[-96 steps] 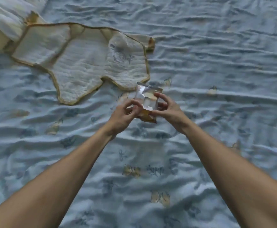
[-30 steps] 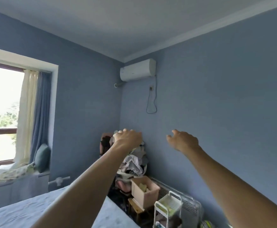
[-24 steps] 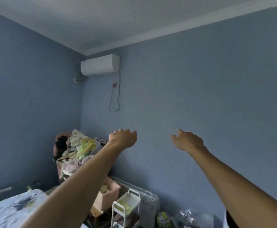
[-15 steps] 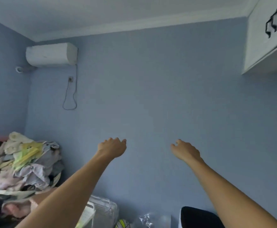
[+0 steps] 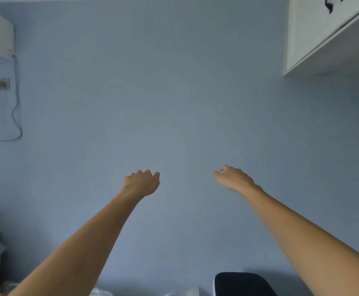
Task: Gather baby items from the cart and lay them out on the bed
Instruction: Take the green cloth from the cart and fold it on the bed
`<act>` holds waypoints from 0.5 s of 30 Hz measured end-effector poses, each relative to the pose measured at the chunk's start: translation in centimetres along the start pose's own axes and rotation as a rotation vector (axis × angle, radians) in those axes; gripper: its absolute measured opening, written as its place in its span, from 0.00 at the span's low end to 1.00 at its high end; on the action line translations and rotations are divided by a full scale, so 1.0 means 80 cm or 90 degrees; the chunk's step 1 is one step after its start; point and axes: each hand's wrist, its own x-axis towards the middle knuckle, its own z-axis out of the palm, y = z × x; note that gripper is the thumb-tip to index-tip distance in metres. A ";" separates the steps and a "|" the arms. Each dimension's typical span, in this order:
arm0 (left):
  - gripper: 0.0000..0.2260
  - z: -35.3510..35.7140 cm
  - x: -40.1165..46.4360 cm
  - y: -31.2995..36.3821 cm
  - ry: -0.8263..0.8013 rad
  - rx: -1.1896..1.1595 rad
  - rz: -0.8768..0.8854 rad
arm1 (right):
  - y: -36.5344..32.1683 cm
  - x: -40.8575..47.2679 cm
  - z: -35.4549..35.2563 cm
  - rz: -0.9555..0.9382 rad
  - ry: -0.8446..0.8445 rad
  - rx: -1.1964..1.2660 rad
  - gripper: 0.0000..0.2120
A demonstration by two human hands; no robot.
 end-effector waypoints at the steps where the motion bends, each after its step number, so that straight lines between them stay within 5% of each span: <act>1: 0.24 0.003 0.023 0.000 0.003 0.003 0.002 | -0.002 0.019 0.007 0.003 -0.006 0.002 0.24; 15: 0.26 0.121 0.289 -0.097 0.011 0.093 -0.116 | -0.057 0.330 0.216 -0.083 -0.070 0.071 0.28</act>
